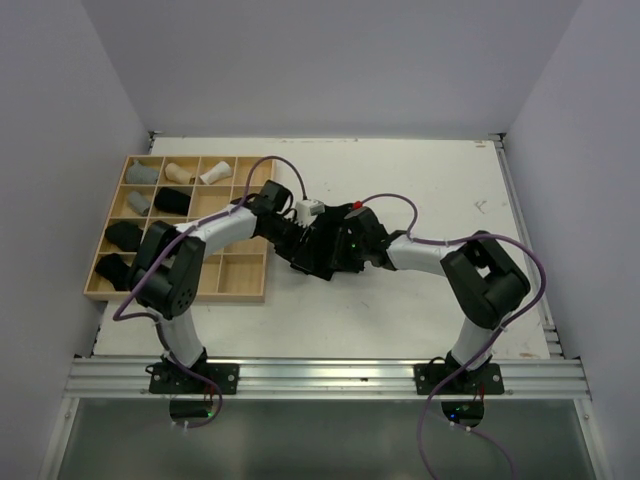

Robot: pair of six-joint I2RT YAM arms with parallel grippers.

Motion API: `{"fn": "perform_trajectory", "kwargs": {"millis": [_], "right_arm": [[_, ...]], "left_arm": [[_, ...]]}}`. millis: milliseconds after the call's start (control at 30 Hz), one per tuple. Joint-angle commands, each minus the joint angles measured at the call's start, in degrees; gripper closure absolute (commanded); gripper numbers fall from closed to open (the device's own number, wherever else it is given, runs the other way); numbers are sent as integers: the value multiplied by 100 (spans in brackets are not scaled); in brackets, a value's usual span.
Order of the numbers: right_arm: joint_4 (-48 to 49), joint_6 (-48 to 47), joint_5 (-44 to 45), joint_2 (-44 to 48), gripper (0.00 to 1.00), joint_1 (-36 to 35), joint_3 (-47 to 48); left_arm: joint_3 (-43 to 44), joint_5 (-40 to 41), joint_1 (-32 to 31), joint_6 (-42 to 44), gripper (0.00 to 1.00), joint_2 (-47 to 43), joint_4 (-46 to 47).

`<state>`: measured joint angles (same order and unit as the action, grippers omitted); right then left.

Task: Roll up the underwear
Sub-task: Fold the underwear

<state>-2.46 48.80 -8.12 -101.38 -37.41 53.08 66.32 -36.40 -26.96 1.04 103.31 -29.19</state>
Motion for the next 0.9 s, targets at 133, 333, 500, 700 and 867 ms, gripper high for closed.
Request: {"fn": "perform_trajectory", "kwargs": {"millis": [133, 333, 500, 700, 867], "right_arm": [[-308, -107, 47, -268, 64, 5, 18], [-308, -116, 21, -294, 64, -3, 36], [-325, -125, 21, -303, 64, 5, 62], [-308, -107, -5, -329, 64, 5, 80], [-308, -90, -23, -356, 64, 5, 88]], "left_arm": [[197, 422, -116, -60, 51, 84, 247], [267, 1256, -195, -51, 50, 93, 221], [320, 1609, -301, -51, 49, 67, 256], [346, 1908, -459, -42, 51, 172, 256], [425, 2225, -503, -34, 58, 418, 168]]}}
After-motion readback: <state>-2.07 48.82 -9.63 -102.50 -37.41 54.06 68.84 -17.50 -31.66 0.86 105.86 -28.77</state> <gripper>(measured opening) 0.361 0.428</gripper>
